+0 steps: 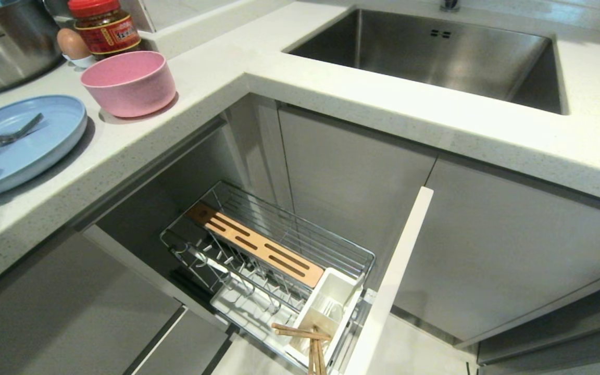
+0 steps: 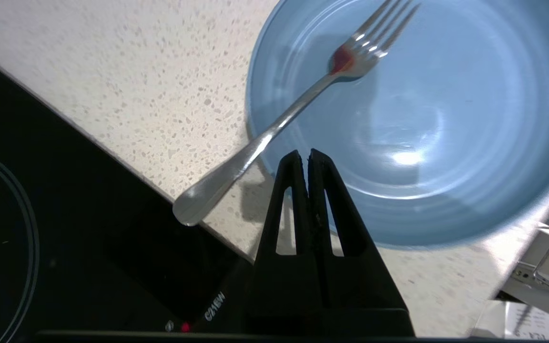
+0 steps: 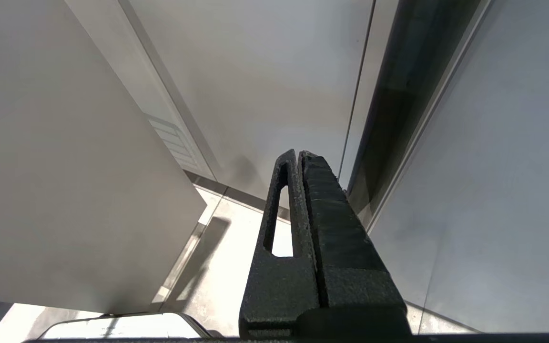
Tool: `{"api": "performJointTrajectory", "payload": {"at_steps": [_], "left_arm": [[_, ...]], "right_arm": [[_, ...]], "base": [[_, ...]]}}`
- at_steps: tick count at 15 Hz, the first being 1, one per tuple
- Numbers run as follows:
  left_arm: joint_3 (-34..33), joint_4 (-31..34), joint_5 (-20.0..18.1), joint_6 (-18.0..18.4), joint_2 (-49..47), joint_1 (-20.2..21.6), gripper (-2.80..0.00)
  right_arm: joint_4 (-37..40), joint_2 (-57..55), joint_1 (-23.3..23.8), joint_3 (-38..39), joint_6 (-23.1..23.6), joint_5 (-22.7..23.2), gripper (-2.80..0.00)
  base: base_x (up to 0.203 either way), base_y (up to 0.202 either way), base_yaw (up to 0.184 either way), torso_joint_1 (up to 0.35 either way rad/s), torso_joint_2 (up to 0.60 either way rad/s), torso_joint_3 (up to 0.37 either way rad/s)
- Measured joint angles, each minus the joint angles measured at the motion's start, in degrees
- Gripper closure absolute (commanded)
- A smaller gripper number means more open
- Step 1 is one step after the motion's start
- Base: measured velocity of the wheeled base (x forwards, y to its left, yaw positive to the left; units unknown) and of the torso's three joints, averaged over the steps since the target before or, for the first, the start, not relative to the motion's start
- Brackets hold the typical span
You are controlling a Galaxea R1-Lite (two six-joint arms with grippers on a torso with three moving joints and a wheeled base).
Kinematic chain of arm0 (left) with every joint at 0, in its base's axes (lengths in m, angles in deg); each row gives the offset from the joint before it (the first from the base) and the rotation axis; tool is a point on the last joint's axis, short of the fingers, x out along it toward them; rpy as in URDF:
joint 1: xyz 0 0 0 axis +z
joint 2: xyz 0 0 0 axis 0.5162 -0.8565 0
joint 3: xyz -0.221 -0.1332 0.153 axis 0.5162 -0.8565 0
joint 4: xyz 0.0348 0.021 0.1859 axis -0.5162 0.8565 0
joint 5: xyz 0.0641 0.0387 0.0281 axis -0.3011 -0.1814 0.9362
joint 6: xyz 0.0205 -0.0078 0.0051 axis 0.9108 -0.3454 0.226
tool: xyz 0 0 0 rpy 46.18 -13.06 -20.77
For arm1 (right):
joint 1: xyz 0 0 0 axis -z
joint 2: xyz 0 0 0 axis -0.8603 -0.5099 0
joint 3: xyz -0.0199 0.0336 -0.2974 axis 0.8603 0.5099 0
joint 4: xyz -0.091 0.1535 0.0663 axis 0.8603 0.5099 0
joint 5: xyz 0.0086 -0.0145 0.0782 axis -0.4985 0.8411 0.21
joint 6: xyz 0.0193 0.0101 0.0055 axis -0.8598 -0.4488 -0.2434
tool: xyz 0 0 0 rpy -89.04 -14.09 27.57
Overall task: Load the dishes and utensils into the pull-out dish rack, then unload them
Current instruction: Pick up the fork and place it in the cupboard
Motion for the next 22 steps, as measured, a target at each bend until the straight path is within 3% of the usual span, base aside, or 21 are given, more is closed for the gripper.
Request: {"api": "performJointTrajectory", "payload": {"at_steps": [4, 7, 8, 13, 22], "left_arm": [[-2.0, -1.0, -2.6, 0.3, -2.5, -1.3, 0.00], [-5.6, -6.3, -3.0, 1.3, -3.5, -2.0, 0.00], [-6.5, -7.0, -3.3, 1.8, -3.6, -2.1, -2.80], [-7.2, -7.0, -7.2, 1.9, -3.6, -2.3, -2.80], [-11.1, -7.9, -7.3, 2.6, -3.2, -3.5, -2.80]], "right_arm": [[0.0, 0.0, 0.0, 0.0, 0.0, 0.0, 0.00], [0.0, 0.0, 0.0, 0.0, 0.0, 0.0, 0.00], [0.0, 0.0, 0.0, 0.0, 0.0, 0.0, 0.00], [0.0, 0.0, 0.0, 0.0, 0.0, 0.0, 0.00], [0.0, 0.0, 0.0, 0.0, 0.0, 0.0, 0.00]], "base": [[0.000, 0.000, 0.000, 0.000, 0.00, 0.000], [0.000, 0.000, 0.000, 0.000, 0.00, 0.000], [0.000, 0.000, 0.000, 0.000, 0.00, 0.000], [0.000, 0.000, 0.000, 0.000, 0.00, 0.000], [0.000, 0.000, 0.000, 0.000, 0.00, 0.000]]}}
